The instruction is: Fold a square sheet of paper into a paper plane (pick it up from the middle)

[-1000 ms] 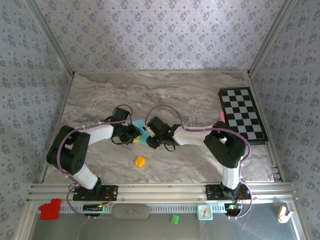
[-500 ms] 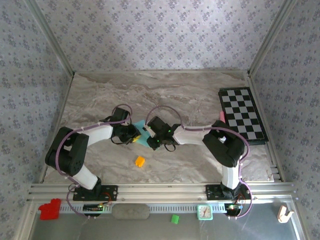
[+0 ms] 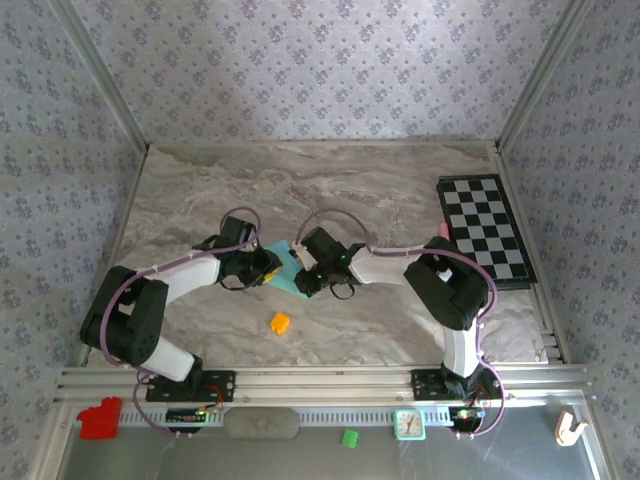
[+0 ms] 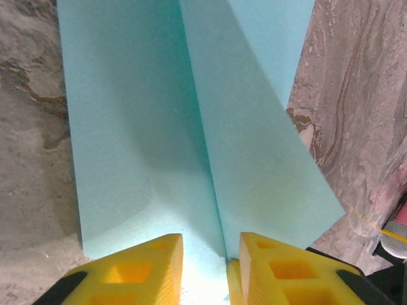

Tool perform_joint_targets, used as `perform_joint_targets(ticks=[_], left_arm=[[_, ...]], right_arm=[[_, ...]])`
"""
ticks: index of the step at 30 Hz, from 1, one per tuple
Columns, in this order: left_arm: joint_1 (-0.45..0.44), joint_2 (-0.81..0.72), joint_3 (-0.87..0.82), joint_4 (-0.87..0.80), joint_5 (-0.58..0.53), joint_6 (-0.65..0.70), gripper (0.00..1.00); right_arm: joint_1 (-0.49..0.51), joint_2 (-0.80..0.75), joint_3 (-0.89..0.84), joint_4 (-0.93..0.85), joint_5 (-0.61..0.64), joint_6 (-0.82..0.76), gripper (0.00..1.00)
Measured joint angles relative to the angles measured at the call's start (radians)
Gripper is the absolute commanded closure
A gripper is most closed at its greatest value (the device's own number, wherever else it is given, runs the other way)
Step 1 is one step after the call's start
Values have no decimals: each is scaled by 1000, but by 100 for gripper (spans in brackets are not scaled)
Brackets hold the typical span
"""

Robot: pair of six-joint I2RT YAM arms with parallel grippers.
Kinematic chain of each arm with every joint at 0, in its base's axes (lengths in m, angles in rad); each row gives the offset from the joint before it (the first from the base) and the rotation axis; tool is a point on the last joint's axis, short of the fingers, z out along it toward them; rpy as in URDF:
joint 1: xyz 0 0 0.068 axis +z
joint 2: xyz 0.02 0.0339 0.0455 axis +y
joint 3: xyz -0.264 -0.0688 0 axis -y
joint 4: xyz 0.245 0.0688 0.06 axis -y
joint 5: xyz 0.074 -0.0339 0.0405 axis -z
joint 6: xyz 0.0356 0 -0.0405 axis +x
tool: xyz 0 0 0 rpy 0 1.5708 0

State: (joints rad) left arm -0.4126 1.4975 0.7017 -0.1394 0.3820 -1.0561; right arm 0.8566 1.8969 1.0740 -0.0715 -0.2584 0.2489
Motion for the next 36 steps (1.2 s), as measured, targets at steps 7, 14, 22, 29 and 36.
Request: perform_joint_targets(ticks=[7,14,22,29,36], left_arm=[[-1,10,-7,69,37,5,53],[-15,65,-4,72,45,27,51],[-22,100,29,68,48,45,48],[-22,121,61,21,41,51,48],[-29,147,108,-48,22,54,48]], right_arm=[[-26,7,-15,39,-68,31,90],[-34,12,-17,52,-93,45,90],[-40,18,-18,64,-112,51,89],[-46,19,-18,66,-126,60,86],[-51,10,-19,67,-143,88,70]])
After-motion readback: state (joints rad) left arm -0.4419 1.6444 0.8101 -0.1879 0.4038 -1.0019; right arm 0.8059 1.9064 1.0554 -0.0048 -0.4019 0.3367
